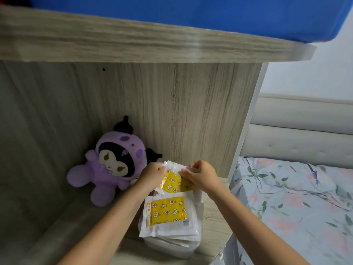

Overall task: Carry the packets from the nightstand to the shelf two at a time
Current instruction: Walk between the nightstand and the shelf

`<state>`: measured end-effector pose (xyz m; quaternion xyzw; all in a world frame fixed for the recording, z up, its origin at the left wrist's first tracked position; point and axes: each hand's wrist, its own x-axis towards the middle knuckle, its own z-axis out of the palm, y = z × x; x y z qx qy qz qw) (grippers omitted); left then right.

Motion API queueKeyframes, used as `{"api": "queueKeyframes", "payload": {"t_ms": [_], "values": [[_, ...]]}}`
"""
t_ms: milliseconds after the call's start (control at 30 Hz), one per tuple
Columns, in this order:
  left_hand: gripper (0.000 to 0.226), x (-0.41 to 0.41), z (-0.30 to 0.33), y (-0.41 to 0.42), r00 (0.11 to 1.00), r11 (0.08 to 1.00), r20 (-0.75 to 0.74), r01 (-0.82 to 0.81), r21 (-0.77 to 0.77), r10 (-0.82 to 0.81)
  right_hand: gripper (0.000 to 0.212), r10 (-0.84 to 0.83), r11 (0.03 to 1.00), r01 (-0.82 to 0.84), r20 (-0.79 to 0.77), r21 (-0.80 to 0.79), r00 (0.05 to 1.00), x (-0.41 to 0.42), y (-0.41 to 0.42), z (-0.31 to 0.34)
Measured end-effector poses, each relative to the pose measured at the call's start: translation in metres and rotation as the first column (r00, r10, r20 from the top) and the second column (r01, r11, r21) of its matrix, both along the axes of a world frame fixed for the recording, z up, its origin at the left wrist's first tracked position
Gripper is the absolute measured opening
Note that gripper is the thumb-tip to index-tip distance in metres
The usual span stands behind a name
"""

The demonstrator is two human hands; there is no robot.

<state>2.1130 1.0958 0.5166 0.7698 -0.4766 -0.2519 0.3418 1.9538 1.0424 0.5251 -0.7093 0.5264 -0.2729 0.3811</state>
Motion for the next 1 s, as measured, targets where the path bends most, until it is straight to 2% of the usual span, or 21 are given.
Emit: {"api": "queueKeyframes", "payload": {"t_ms": [67,167,200,333,400,500,567,600,667,733,767,833,867,900,1000], "values": [[0.020,-0.001,-0.004,-0.002,0.998,1.000,-0.055,-0.014,0.001,0.014,0.035,-0.019,1.000,0.020,0.030,-0.014,0.999,0.000,-0.001,-0.005],[0.044,-0.005,-0.005,0.002,0.998,0.998,-0.033,-0.048,-0.028,0.047,0.045,-0.010,0.994,0.008,-0.023,-0.105,1.000,-0.002,-0.001,-0.010],[0.044,-0.005,-0.005,0.003,0.998,0.997,-0.005,-0.057,-0.052,0.057,0.046,-0.008,0.990,0.003,-0.042,-0.139,0.999,-0.003,-0.001,-0.009],[0.027,0.001,-0.010,0.004,0.998,0.997,0.063,-0.002,-0.081,0.007,0.031,0.073,0.950,-0.163,-0.319,-0.267,0.945,-0.004,-0.009,-0.006],[0.029,0.002,-0.010,0.005,0.997,0.997,0.072,0.028,-0.072,-0.023,0.032,0.125,0.939,-0.240,-0.403,-0.248,0.907,-0.002,-0.017,-0.008],[0.041,-0.001,0.000,0.008,0.997,0.999,0.078,0.007,-0.042,-0.004,0.037,0.117,0.929,-0.269,-0.491,-0.253,0.863,0.003,-0.028,-0.005],[0.057,-0.003,0.012,0.023,0.993,0.994,0.111,-0.013,-0.109,0.025,0.044,0.142,0.918,-0.299,-0.489,-0.260,0.861,0.008,-0.032,0.007],[0.060,-0.005,0.017,0.035,0.989,0.984,0.148,0.002,-0.178,0.024,0.047,0.200,0.912,-0.330,-0.440,-0.243,0.875,0.011,-0.034,0.014],[0.060,-0.012,0.028,0.069,0.975,0.944,0.208,0.144,-0.298,-0.083,0.053,0.337,0.912,-0.389,-0.301,-0.132,0.892,0.017,-0.039,0.026],[0.065,-0.027,0.032,0.101,0.898,0.880,0.289,0.405,-0.249,-0.332,0.060,0.411,0.903,-0.431,-0.280,-0.010,0.868,0.026,-0.044,0.030],[0.070,-0.032,0.028,0.111,0.805,0.818,0.392,0.544,-0.186,-0.445,0.064,0.425,0.899,-0.436,-0.303,0.034,0.853,0.030,-0.045,0.030],[0.077,-0.034,0.005,0.118,0.502,0.691,0.705,0.722,-0.022,-0.502,0.069,0.449,0.892,-0.439,-0.312,0.104,0.837,0.038,-0.045,0.028],[0.076,-0.032,-0.004,0.118,0.381,0.676,0.766,0.730,0.095,-0.518,0.070,0.458,0.888,-0.442,-0.316,0.125,0.831,0.040,-0.045,0.026],[0.073,-0.029,-0.011,0.116,0.326,0.689,0.793,0.708,0.155,-0.514,0.071,0.467,0.884,-0.448,-0.325,0.137,0.822,0.042,-0.044,0.026],[0.057,-0.024,-0.015,0.109,0.316,0.703,0.783,0.681,0.204,-0.535,0.072,0.505,0.863,-0.477,-0.270,0.164,0.820,0.041,-0.043,0.025]]}}
